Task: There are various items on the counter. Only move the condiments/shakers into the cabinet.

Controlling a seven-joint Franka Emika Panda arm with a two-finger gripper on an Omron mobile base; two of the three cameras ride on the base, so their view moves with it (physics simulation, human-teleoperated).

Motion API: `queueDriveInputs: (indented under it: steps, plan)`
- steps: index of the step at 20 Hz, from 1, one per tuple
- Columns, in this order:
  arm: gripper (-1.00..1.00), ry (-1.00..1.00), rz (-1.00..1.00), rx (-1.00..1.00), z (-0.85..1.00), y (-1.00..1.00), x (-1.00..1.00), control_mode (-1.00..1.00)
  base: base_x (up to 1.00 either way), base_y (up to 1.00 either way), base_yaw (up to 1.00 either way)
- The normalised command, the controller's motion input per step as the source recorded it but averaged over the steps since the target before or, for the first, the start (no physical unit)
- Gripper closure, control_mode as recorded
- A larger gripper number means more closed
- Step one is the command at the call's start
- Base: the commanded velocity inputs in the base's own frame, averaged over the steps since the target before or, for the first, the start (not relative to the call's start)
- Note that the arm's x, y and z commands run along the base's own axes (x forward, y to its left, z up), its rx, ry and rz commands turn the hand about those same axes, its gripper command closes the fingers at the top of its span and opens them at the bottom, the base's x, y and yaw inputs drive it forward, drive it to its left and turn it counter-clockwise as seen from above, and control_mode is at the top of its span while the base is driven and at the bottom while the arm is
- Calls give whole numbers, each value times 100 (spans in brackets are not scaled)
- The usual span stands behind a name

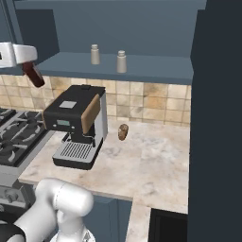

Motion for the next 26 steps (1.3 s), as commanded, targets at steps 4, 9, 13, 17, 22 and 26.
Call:
queueDriveInputs:
  steps: [4,9,13,17,22,26]
  plan:
    - [100,7,-7,13,1,-12,7,-100,0,0,0]
    - [100,1,-3,34,-19,-48,0,-100,0,0,0]
    - [100,1,-3,21,-3,-13,0,-100,0,0,0]
    - [100,-1,-2,0,2,0,0,-100,0,0,0]
    - [100,-12,-17,0,24,7,2,-100,0,0,0]
    - [100,-3,-23,-1,2,14,26,-100,0,0,0]
